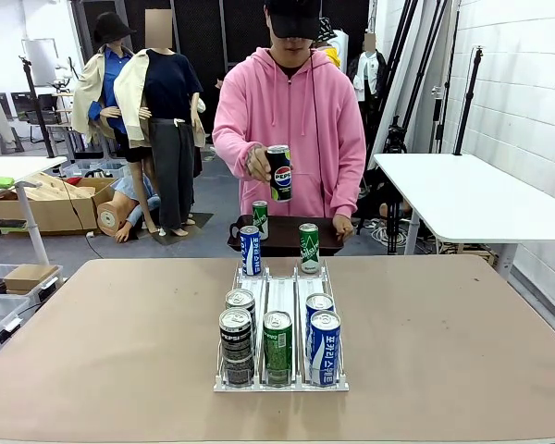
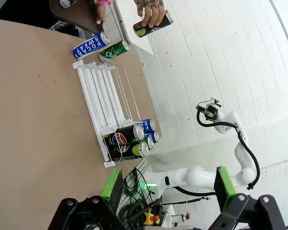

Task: Retrieve and hand over the desired beverage to the person.
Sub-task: Pick up another can of the same type that the person held from the Automatic Can Dispenser.

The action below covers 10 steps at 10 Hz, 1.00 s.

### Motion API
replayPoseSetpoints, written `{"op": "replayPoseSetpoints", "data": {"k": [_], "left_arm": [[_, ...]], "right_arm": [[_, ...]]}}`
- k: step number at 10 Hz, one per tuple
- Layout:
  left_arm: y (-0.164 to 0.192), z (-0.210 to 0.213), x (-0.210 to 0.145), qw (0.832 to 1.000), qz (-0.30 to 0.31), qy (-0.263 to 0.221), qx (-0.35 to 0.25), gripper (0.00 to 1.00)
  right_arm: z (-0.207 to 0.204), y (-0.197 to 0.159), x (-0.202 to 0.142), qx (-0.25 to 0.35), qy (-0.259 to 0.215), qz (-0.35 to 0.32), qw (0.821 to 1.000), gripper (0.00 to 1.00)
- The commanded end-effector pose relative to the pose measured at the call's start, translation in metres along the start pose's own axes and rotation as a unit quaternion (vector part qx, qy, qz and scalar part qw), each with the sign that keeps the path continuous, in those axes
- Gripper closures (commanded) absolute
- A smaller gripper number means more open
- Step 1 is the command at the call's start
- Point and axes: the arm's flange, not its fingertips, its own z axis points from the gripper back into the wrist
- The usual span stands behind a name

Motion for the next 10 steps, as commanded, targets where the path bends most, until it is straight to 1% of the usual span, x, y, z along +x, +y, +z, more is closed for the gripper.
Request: {"op": "replayPoseSetpoints", "data": {"k": [1,10], "left_arm": [[-0.0039,0.0006,-0.0011,1.0,-0.001,-0.004,0.004,0.0],[-0.0039,0.0006,-0.0011,1.0,-0.001,-0.004,0.004,0.0]], "right_arm": [[-0.001,0.0002,0.0023,0.011,-0.011,0.003,1.0,0.0],[-0.001,0.0002,0.0023,0.011,-0.011,0.003,1.0,0.0]]}}
